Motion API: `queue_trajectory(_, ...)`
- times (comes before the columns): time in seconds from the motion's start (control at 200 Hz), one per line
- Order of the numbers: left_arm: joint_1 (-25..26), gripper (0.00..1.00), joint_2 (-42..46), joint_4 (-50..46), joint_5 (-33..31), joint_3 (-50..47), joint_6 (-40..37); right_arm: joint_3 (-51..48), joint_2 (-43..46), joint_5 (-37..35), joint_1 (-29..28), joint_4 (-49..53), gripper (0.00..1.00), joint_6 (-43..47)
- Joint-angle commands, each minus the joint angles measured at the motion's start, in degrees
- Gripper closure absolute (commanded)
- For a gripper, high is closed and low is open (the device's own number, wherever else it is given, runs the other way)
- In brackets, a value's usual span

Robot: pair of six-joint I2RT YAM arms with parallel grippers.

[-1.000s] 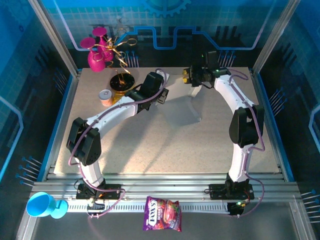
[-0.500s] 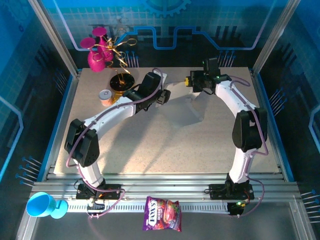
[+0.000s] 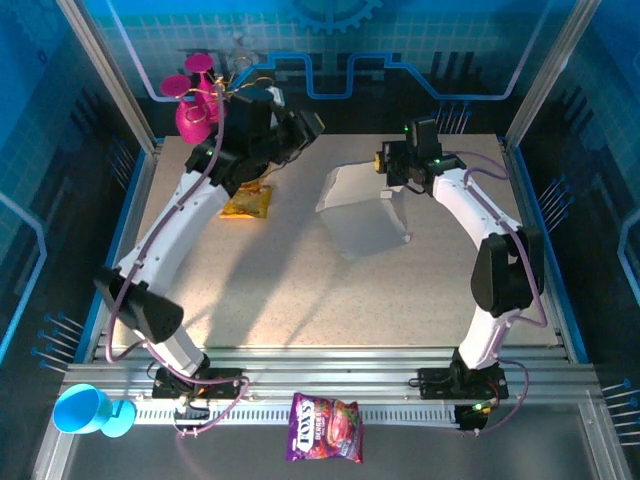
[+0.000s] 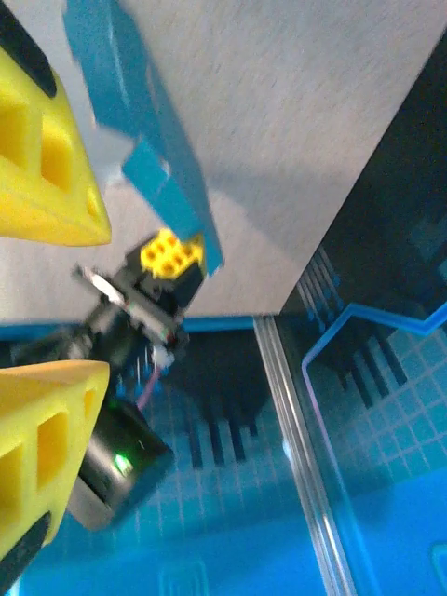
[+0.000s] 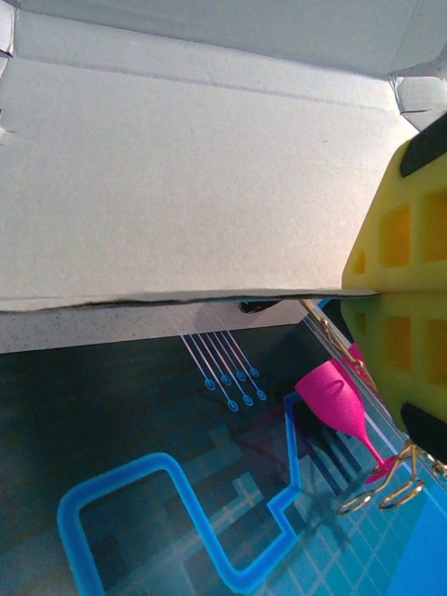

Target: Fold the paper box

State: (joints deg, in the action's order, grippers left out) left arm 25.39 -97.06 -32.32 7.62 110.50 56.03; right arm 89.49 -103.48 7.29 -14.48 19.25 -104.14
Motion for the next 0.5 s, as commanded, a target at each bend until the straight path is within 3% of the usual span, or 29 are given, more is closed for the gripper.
queue_trajectory(0.0, 0.36, 0.64, -6.27, -10.93, 5.56, 6.74, 11.25, 1.02, 2.36, -3.13, -0.73, 2.28, 1.0, 0.0)
queue_trajectory(0.285, 2.18, 0.61, -11.44, -13.25, 6.9, 12.43, 17.66, 4.74, 5.01, -4.97, -0.97, 10.65, 1.0, -1.34)
queue_trajectory(0.495, 2.46, 0.6, -11.99, -14.14, 5.26, 18.13, 19.44, 15.76, 5.31, -8.84, -0.37, 22.14, 1.0, 1.54)
